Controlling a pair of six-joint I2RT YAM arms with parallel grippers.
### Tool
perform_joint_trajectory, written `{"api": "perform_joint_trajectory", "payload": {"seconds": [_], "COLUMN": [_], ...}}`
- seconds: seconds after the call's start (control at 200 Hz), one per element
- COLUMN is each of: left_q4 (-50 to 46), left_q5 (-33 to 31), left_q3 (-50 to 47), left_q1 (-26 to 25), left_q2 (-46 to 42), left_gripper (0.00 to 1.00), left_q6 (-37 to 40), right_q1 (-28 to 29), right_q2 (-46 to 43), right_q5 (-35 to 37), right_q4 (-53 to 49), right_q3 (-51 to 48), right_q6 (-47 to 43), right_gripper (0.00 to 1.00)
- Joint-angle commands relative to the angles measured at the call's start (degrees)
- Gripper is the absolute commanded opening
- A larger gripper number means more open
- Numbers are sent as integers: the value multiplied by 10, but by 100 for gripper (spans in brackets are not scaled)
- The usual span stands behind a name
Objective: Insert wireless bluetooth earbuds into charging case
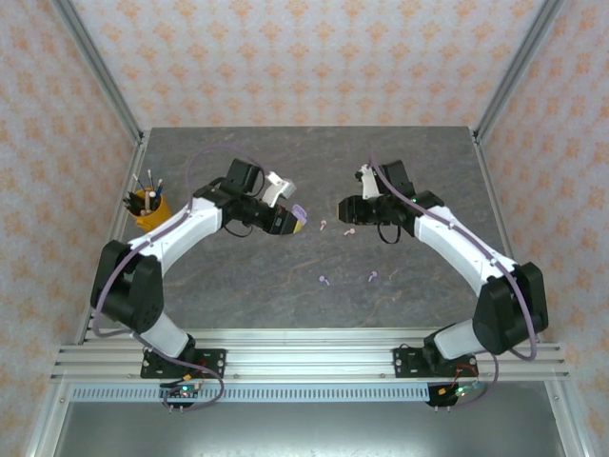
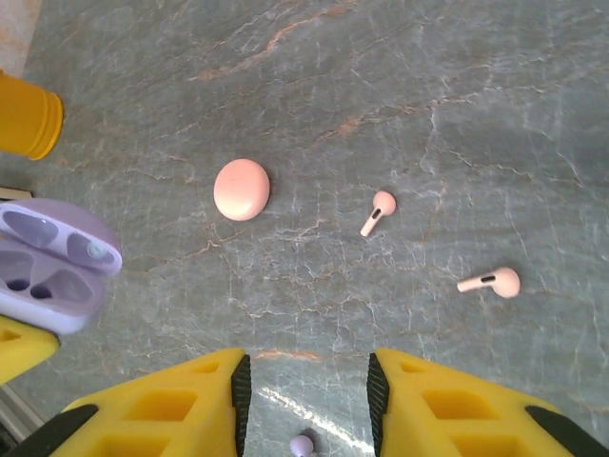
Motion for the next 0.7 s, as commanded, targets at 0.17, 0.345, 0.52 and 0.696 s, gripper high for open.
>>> {"api": "perform_joint_trajectory", "payload": {"seconds": [0.17,0.345,0.52,0.696], "left_q4": [319,520,610,687], "left_q5": [-182,-259,-331,-390], "left_q3": [-165,-268,-317,-360], "left_q1": [-58,-98,-128,-145], "left_q2": [-81,-121,-149,-166], "left_gripper": [0,0,0,0], "left_q6": [-8,-4,11,10], "right_q1": [-1,-1,-1,-1], "right_q2": [-63,-67,-68,-77], "right_q5": [50,38,23,42], "right_q4": [27,27,25,11], "right_q3": [-56,-67,-75,-93], "right_q6": [87,101,131,182], "right_gripper": [39,40,40,40]}}
